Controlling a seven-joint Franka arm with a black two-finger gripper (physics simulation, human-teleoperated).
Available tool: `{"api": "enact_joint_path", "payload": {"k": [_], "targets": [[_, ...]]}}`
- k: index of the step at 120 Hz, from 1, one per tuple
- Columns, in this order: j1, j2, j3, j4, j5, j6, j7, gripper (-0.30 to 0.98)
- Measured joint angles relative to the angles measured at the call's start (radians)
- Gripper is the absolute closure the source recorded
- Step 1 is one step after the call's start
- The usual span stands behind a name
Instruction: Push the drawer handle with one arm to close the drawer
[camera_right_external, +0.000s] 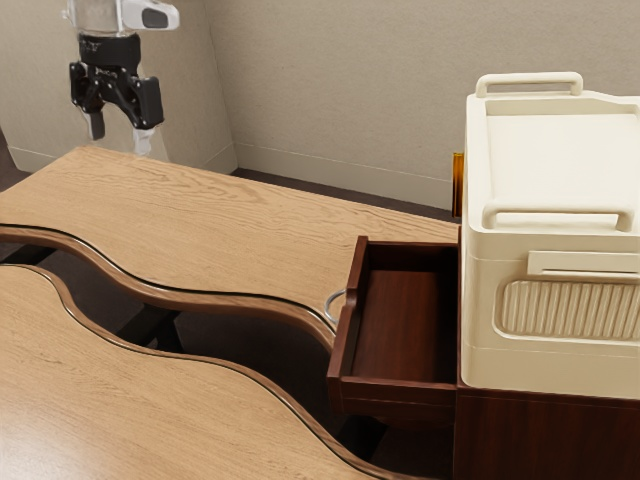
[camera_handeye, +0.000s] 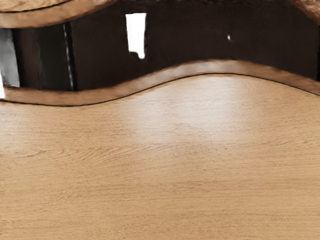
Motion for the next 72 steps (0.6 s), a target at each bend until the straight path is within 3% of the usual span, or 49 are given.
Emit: {"api": "enact_joint_path", "payload": {"k": [9,21,32,40,49,66,72], "targets": [[0.053,0.002,0.001,-0.006,-0.008,0.120,0.007,0.00],[0.153,-0.001,-0.102,-0.007,-0.010,0.207,-0.020,0.00],[0.106,-0.051,-0.167,-0.018,0.009,0.227,-0.050,0.00],[-0.019,-0.247,-0.180,-0.299,0.025,0.295,-0.075,0.00],[-0.163,-0.323,-0.121,-0.489,0.048,0.387,-0.110,0.02],[-0.209,-0.368,-0.100,-0.875,0.115,0.620,-0.125,0.41],[-0.212,-0.371,-0.132,-0.961,0.145,0.722,-0.112,0.51]]}}
